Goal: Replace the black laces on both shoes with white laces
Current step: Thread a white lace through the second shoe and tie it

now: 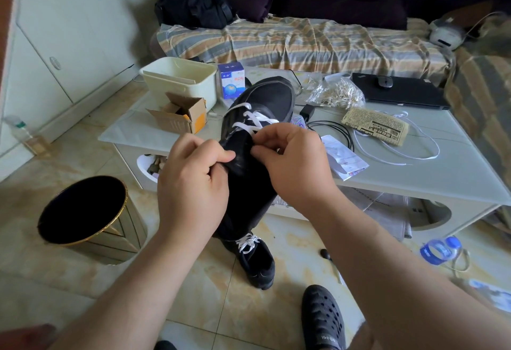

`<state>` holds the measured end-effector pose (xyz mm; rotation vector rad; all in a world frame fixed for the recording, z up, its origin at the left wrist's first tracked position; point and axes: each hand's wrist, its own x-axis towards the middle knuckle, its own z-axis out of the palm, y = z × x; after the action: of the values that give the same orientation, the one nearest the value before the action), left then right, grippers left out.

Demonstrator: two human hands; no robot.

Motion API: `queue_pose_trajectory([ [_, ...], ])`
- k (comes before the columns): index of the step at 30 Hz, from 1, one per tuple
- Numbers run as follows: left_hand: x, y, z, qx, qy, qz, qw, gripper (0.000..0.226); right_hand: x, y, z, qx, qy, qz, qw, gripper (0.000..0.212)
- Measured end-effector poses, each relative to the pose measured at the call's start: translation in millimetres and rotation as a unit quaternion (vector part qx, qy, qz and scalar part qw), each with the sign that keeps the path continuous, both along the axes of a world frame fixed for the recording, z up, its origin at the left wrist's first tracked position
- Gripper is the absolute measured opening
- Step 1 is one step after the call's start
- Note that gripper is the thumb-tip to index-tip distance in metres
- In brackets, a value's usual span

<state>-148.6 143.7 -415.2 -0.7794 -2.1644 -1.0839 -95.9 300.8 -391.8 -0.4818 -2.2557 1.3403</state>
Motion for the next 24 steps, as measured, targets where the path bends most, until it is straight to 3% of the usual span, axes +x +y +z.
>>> queue_pose_trajectory([
  [6,-0.7,-0.6,0.4,0.012,-0.021,-0.002,1.000,0.031,-0.5,-7.2,0.7,-0.140,0.073,0.008,0.987,0.027],
  [14,1.5,-2.7,1.5,-0.055,0.033,0.000,0.998,0.029,-2.2,-6.6,-5.4,-0.070,0.017,0.044,0.996,0.021],
  [20,1.2,0.2,0.0,-0.078,0.035,0.014,0.996,0.024,-3.8,-12.2,-5.6,-0.196,0.030,0.039,0.979,0.010],
  [24,1.4,3.1,-3.3,-0.090,0.022,0.007,0.996,0.024,-8.7,-11.8,-10.7,-0.285,0.002,0.061,0.957,0.015],
])
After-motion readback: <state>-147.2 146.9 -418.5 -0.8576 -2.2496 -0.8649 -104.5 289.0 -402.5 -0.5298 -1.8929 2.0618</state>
